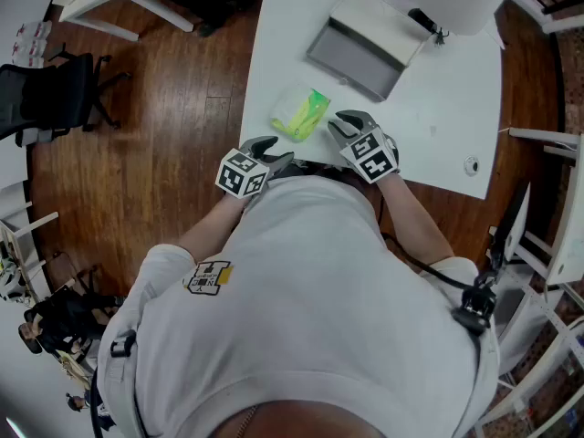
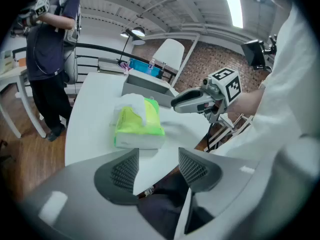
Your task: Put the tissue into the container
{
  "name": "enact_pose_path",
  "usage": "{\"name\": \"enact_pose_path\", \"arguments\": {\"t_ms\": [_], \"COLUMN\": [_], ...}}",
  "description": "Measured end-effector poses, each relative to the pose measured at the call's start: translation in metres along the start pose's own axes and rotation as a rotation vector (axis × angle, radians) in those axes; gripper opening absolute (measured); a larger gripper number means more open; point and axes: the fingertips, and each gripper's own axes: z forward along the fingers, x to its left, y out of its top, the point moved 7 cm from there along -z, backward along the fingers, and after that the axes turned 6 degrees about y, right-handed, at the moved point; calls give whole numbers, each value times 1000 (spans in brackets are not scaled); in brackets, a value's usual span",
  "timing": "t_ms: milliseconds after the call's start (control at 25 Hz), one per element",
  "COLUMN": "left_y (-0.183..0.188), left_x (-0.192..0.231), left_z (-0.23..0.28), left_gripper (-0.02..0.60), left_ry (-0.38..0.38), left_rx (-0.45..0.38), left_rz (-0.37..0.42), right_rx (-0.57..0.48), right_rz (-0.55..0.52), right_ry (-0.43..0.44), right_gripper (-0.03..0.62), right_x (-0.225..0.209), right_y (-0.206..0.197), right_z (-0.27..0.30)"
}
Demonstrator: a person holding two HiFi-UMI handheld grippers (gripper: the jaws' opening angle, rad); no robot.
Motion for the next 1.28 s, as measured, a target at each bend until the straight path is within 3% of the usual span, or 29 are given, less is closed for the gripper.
{"name": "enact_pose_path", "arguments": {"t_ms": [160, 320, 440, 680, 880, 1000, 1280], "left_y": [7, 18, 25, 46, 69, 77, 80], "left_x": [13, 11, 15, 50, 62, 63, 62], "left_z": [4, 15, 22, 24, 39, 48, 45], "left_gripper": [323, 337, 337, 337, 301, 290, 268], "left_ry": [12, 1, 3, 0, 18, 10, 1], "left_rx": [10, 23, 28, 38, 85, 103, 90], "left_rz": [7, 5, 12, 53, 204, 258, 305], "right_rx": [38, 97, 132, 152, 146, 135, 106], "right_rz": [-66, -96, -80, -18, 49, 75, 108], "right_ry": [38, 108, 131, 78, -26, -58, -119], "right_gripper": [174, 257, 225, 161, 91, 81, 72], "right_x": [-14, -25, -24, 4, 22, 20, 27], "right_y": [21, 32, 31, 11, 1, -2, -2], "right_z": [24, 45, 52, 42, 41, 41, 41]}}
